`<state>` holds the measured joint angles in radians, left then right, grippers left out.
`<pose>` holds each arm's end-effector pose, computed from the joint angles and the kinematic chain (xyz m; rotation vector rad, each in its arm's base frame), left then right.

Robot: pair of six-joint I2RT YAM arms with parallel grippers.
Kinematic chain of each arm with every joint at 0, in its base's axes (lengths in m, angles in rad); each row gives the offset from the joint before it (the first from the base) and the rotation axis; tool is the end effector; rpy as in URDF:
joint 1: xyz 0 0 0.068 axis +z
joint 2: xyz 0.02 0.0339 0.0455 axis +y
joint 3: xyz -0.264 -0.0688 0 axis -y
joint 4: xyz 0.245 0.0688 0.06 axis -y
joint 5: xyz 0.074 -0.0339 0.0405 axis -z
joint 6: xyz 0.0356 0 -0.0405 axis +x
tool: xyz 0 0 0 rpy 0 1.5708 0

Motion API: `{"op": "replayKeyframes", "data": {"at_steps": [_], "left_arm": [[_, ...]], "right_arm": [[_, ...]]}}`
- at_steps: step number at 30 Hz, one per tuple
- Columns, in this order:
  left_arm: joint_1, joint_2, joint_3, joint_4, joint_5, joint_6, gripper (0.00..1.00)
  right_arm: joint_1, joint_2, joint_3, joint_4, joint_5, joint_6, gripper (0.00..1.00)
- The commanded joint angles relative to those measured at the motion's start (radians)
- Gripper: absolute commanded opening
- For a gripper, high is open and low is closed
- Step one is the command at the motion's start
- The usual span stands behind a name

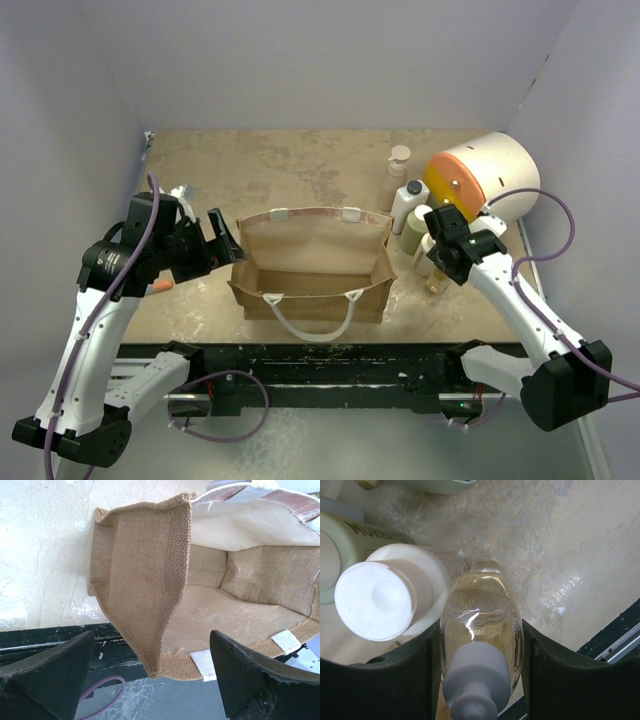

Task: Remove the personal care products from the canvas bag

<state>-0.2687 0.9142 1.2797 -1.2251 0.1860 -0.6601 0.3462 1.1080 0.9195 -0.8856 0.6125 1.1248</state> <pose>0.1307 -0.0428 0.3836 -0.4035 2.4831 -0.6279 0.1981 0.0497 0.2721 1.0760 2.1218 -0.1525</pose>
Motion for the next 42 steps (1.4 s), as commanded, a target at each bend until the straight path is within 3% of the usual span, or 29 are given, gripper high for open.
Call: {"op": "replayKeyframes", "data": {"at_steps": [1,4,9,18,25,31,36,42], "left_arm": [[0.003,-0.022,0.034,-0.009,-0.01,0.014,0.99],[0.002,-0.039,0.028,-0.016,-0.008,0.007,0.99],[0.003,-0.059,0.024,-0.022,-0.013,0.001,0.99],[0.003,-0.027,0.117,0.007,-0.067,0.049,0.99],[0.002,0.016,0.28,0.037,-0.132,0.101,0.99],[0.003,0.052,0.473,0.06,-0.162,0.135,0.99],[0.003,0.037,0.551,0.071,-0.175,0.145,0.99],[0.002,0.012,0.564,0.082,-0.215,0.184,0.99]], "right_arm": [[-0.003,-0.042,0.0,0.103,0.066,0.029,0.48],[-0.003,-0.057,0.006,0.097,0.043,0.006,0.76],[-0.003,-0.097,0.06,0.026,0.017,-0.049,1.0],[-0.003,-0.163,0.355,-0.159,-0.026,-0.337,1.0],[-0.003,-0.258,0.621,-0.111,-0.226,-0.652,1.0],[-0.003,-0.262,0.886,-0.094,-0.353,-0.699,1.0],[-0.003,-0.185,1.088,-0.12,-0.38,-0.701,1.0],[-0.003,-0.137,1.164,-0.132,-0.35,-0.736,1.0]]}}
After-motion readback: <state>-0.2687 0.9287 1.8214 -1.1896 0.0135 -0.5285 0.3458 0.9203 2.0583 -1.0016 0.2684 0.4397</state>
